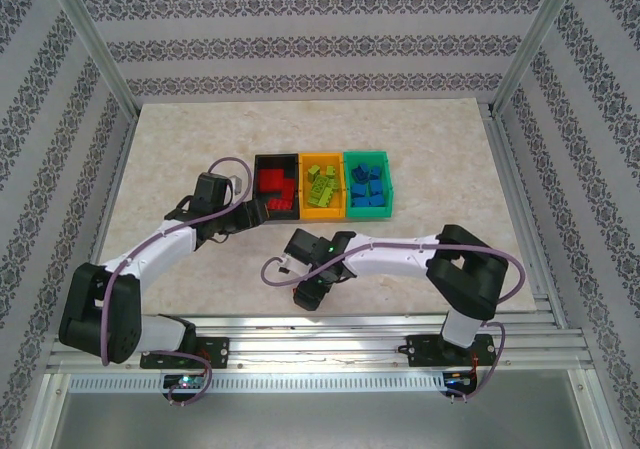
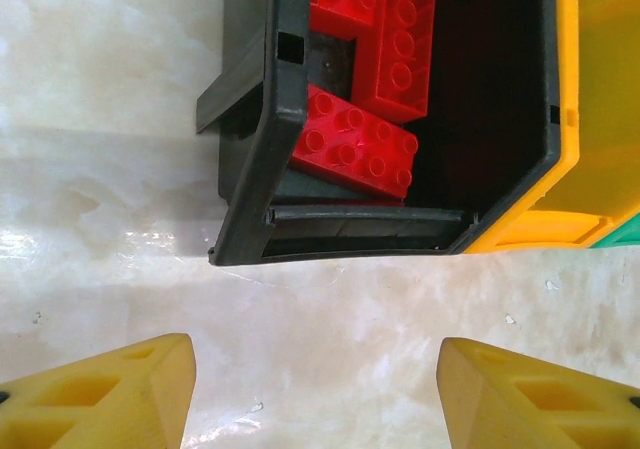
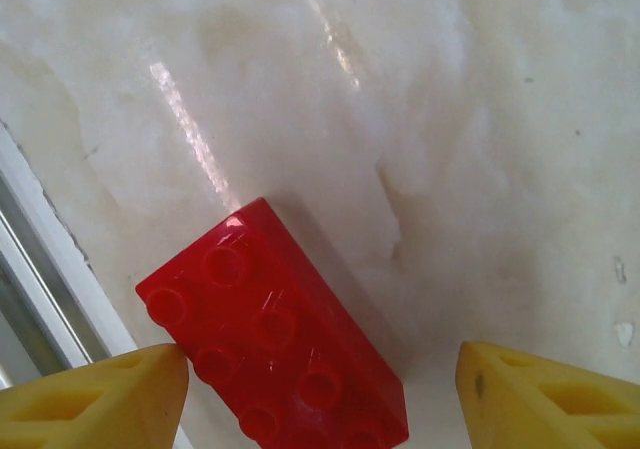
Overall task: Sort the legos into containers by color
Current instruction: Pick up the lego from the bottom-center of the table.
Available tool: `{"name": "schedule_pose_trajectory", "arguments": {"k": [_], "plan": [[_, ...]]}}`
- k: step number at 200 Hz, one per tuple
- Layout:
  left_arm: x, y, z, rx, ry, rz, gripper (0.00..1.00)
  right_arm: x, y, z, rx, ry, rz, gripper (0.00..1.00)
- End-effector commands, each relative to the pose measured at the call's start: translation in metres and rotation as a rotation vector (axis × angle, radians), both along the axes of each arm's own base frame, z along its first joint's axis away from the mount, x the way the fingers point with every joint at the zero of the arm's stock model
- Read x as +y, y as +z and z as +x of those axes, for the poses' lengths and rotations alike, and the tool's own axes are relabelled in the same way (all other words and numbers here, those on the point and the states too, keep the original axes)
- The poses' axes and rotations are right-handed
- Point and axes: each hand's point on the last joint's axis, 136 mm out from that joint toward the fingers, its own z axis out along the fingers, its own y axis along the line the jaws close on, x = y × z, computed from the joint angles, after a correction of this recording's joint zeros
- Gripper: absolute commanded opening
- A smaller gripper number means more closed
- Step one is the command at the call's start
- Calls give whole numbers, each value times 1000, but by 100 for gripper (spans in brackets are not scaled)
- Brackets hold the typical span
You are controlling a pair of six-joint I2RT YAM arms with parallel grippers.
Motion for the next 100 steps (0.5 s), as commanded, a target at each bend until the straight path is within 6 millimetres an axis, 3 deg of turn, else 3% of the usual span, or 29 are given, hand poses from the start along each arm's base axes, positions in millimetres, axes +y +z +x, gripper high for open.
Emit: {"name": "schedule_pose_trajectory", "arguments": {"k": [1,65,86,100], "plan": [[5,13,5,-45,19,-11,65,6,-7,6,-27,25,-25,72],[10,11,3,-39,33,-11,65,5,-22,15,-46,24,-89,69],[11,13,4,-42,36,-13,65,9,-23,18,-40,16,-88,61],[12,15,4,-47,38,-12,65,14,-22,17,-21,10,-65,50]]}}
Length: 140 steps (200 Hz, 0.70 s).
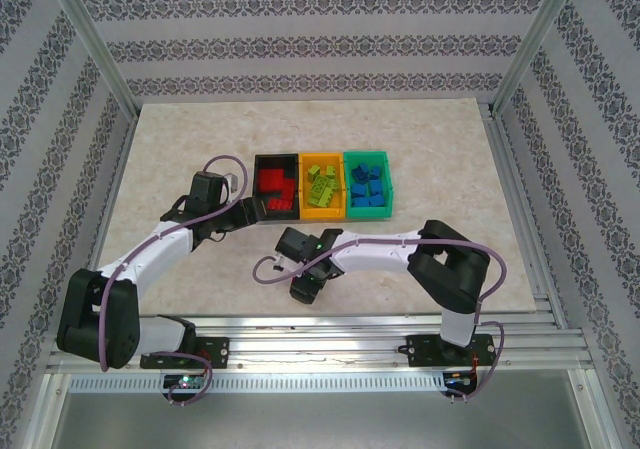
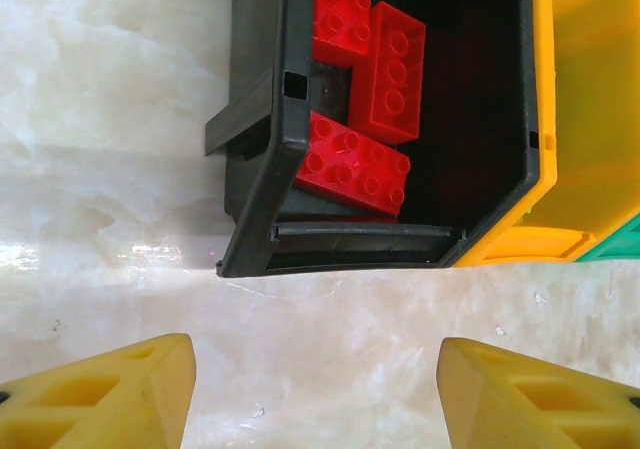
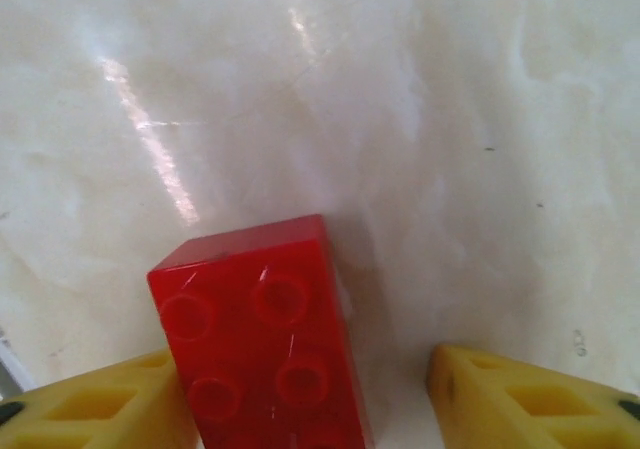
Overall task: Sort the legos into containers by color
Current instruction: Pick up the lego from the bottom-center of the table.
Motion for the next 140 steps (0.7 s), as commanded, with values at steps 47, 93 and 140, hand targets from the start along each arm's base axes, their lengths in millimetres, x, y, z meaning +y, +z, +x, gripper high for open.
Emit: {"name": "schedule_pose_trajectory", "arguments": {"k": [47,93,140], "plan": [[9,7,-1,-25,24,-3,65,10,1,8,40,-48,62,31],[19,-2,-5,-22,52,-18,65,38,62,33,60,-160,324,31],[20,4,0,-41,53,-41,65,58,125,76,-16,-223,537,32]]}}
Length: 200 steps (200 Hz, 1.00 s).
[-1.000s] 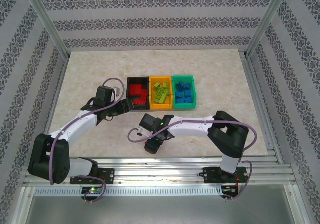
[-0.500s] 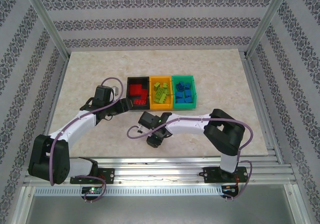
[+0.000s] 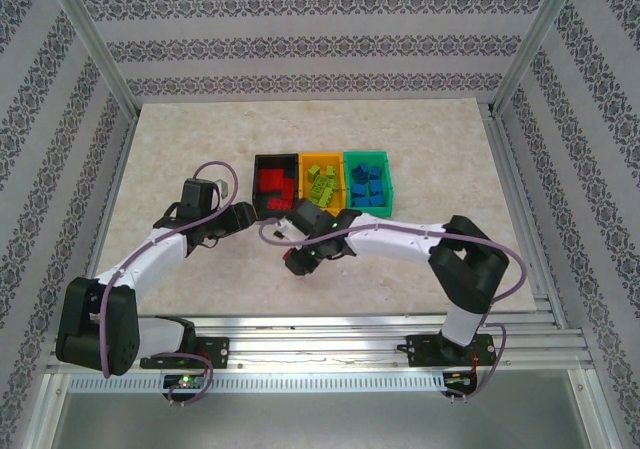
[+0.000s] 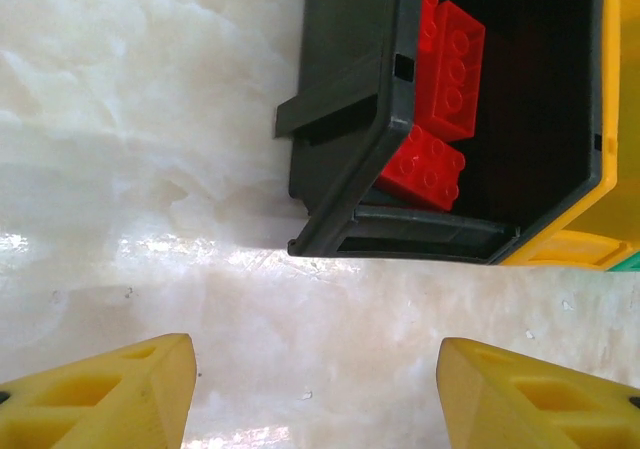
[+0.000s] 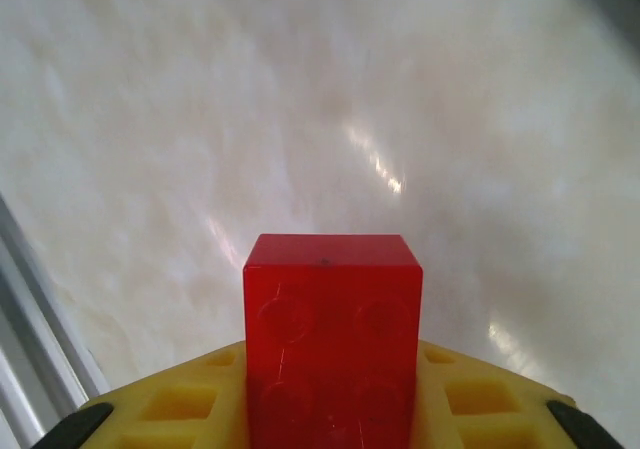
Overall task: Sort the legos into containers by color
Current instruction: Pick up the lego from the bottom-center of the table, then place the lego in the container.
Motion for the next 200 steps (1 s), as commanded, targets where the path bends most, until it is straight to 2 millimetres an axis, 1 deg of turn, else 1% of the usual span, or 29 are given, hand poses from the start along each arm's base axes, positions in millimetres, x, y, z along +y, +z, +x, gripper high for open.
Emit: {"name": "schedule_pose_trajectory", "arguments": {"k": [1,35,52,76,88,100,113,143,163,165,179,200], "plan": [[0,16,9,-65,0,-26,65,27,53,23,-56,-32,191,32],[-1,16,7,-67,2,-40,65,49,91,56,-104,-67,299,32],[1,16,4,-72,7,-41,65,57,103,70,-128,-93,323,33],[4,16,-1,-70,9,-32,65,58,113,98,-103,-186,381,33],[7,13,-6,-58,11,-23,65,54,112,113,-93,-241,393,33],[10,9,-11,-51,17,-21,65,49,111,128,-82,-298,398,36],[11,6,-16,-48,22,-27,65,44,107,142,-57,-349,410,37],[14,3,-22,-43,27,-36,65,38,91,169,1,-443,429,36],[14,5,-22,-43,28,-43,65,41,79,185,33,-474,431,37],[15,5,-22,-44,29,-43,65,41,81,187,33,-476,435,37],[14,7,-21,-49,28,-49,65,47,73,196,46,-480,430,38],[14,9,-22,-53,29,-54,65,55,68,202,53,-474,420,40]]}}
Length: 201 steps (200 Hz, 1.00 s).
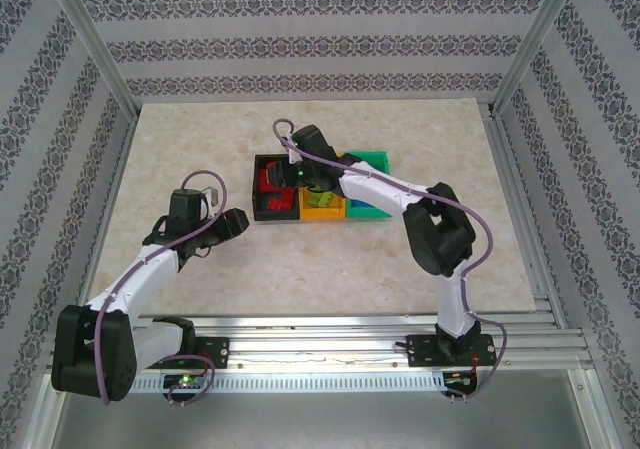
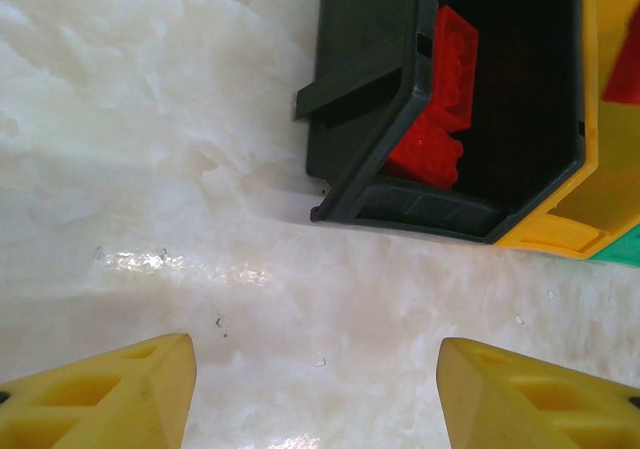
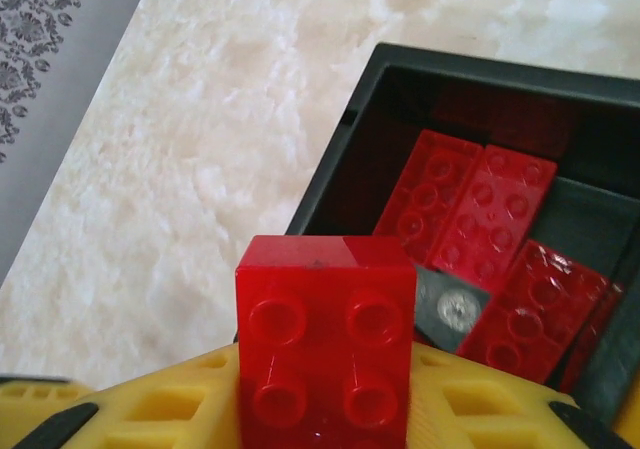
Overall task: Sort the legos into containers by color
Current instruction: Place the lego in the container.
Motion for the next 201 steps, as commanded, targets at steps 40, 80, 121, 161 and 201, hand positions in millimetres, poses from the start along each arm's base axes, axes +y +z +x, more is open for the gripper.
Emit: {"name": "schedule_pose_trajectory", "arguments": {"k": [40,80,121,161,201], "plan": [[4,3,-8,-6,10,-13,65,14,3,3,9,5,26,54],[5,3,-7,-8,16,-16,65,2,10,-9,-42,13,-1,55],[6,8,-1,-18,22,-18,65,-12,16,-29,-106,37,-46,56],[12,10,4,-27,38,-17,65,-38,2,-54,-143,37,-111,57],[31,19,-1,-83,119,33,65,-73,-26,-86,-156,-5,-201,57]]}}
